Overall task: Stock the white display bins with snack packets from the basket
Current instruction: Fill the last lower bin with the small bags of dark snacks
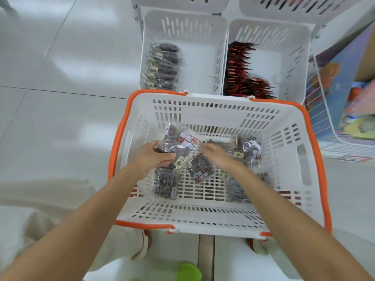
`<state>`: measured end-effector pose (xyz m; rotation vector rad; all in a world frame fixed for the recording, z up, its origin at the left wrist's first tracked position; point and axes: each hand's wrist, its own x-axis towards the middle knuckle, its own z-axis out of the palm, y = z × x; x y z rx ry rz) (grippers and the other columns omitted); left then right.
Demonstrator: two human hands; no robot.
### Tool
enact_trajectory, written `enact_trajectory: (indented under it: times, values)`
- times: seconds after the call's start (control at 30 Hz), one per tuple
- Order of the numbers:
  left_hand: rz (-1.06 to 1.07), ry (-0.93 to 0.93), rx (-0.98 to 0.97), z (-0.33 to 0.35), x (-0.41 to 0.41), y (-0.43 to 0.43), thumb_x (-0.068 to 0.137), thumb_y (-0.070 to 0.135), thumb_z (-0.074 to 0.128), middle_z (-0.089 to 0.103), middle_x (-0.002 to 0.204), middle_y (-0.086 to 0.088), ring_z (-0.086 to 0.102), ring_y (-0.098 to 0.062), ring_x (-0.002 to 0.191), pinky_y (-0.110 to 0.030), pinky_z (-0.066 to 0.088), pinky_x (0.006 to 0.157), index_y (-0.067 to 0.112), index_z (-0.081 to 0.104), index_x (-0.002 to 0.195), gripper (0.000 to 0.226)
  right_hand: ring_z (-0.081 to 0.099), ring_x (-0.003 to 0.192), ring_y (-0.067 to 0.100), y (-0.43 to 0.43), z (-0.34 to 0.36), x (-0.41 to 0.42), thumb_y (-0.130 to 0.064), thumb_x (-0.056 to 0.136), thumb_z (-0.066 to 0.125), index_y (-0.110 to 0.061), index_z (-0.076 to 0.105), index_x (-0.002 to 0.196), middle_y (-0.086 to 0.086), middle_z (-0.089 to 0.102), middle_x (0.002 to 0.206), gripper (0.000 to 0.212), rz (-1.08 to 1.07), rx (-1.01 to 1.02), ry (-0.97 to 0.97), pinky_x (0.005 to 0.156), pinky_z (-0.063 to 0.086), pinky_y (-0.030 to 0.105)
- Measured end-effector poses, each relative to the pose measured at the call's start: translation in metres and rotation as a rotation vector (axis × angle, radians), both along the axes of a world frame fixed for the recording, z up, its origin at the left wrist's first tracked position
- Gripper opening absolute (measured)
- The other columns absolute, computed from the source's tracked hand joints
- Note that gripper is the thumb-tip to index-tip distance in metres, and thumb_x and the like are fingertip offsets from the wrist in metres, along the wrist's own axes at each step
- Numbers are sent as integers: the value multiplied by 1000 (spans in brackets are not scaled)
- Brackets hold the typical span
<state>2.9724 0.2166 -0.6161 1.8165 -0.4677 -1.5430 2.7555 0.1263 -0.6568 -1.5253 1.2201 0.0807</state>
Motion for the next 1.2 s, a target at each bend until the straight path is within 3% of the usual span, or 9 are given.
enact_trajectory:
  times: [0.13,0.3,0.4,0.5,0.57,0.67,0.87,1.03,1.2]
  values:
    - [-36,-208,-11,0,10,7,66,8,87,68,103,-16,72,-28,88,-36,60,79,17,59,112,55,11,149,31,22,-55,-2,-38,91,65,-29,0,156,5,7,163,93,383,-276,397,119,20,50]
    - [-84,-369,-88,11,6,7,67,8,87,63,93,-3,66,-18,83,-34,58,75,22,50,116,63,3,149,33,13,-61,4,-25,85,72,-24,-6,156,12,3,162,105,613,-579,525,120,5,50]
    - [-68,-401,-143,16,5,6,72,6,82,64,88,4,62,-12,81,-24,51,69,20,56,101,41,6,149,32,6,-64,10,-24,84,72,-18,6,156,9,16,159,98,776,-617,517,121,0,50]
    - [-95,-415,-204,20,11,3,76,4,77,62,91,3,59,-9,81,-14,46,63,20,64,92,26,40,124,29,0,-56,7,-23,78,78,-16,55,131,7,44,127,59,663,-594,416,109,32,37]
    - [-108,-417,-227,21,14,1,79,4,76,60,87,3,60,-10,78,-10,45,57,21,64,96,26,53,101,20,-11,-34,-4,-20,77,80,-20,64,111,-2,49,111,37,459,-398,292,82,43,28]
    - [-106,-456,-263,21,16,-5,78,13,80,63,85,4,62,-8,76,-7,45,55,22,60,109,37,56,87,9,-30,22,-17,-19,77,82,-27,62,92,-15,55,93,26,281,-210,95,78,40,26]
    - [-173,-393,-333,45,1,-25,81,29,77,72,92,5,65,-3,85,-28,52,83,17,71,84,14,38,118,9,-16,116,21,-30,76,81,-22,64,96,-7,38,130,27,502,-434,14,97,34,27]
    - [-250,-55,-377,71,4,-25,79,68,57,69,112,-13,63,-35,95,-42,52,94,28,71,108,51,52,103,18,-8,130,37,-29,75,82,-21,53,95,-5,46,114,36,384,-496,-43,83,43,31]
    - [-393,-176,-388,85,10,-27,67,12,87,51,81,-4,53,-11,66,-20,48,61,27,53,122,66,57,98,19,-7,149,42,-35,70,85,-27,39,121,-2,54,109,69,251,-456,-134,79,49,37]
